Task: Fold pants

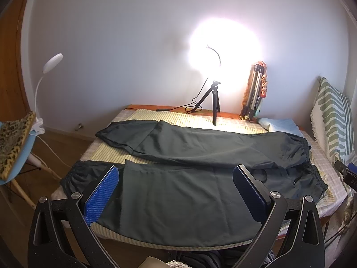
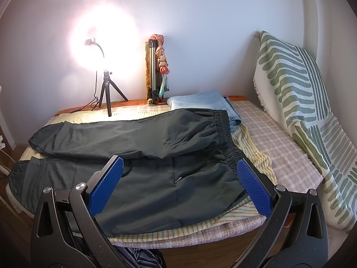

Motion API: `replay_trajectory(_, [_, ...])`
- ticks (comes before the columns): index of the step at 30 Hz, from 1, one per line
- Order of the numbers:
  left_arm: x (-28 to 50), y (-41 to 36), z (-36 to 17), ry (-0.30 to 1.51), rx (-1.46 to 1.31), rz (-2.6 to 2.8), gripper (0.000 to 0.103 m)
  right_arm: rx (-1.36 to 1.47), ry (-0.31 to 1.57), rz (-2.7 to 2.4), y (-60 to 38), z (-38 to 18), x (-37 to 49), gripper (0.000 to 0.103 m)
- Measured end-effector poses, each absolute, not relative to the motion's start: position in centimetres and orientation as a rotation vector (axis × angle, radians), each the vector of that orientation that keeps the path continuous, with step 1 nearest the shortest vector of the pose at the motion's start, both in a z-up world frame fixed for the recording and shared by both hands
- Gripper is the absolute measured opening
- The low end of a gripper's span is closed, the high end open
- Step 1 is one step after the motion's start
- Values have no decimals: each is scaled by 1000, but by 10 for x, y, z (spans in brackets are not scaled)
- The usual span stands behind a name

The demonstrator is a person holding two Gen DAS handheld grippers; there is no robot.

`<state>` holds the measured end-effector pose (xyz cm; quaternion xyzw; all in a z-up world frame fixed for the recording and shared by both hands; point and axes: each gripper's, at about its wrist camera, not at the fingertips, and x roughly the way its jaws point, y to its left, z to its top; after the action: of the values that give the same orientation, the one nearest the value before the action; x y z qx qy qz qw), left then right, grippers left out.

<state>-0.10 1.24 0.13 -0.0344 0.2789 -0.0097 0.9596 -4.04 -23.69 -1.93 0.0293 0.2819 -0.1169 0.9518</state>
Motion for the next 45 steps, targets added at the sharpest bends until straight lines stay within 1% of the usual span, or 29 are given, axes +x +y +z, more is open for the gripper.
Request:
replay_trajectory(31, [10, 18, -7, 597, -65, 6, 102, 69, 590, -232, -237, -25, -37, 103])
replay_trajectory(45, [32, 34, -17, 620, -46, 94, 102, 43, 619, -202, -233, -35, 8, 103])
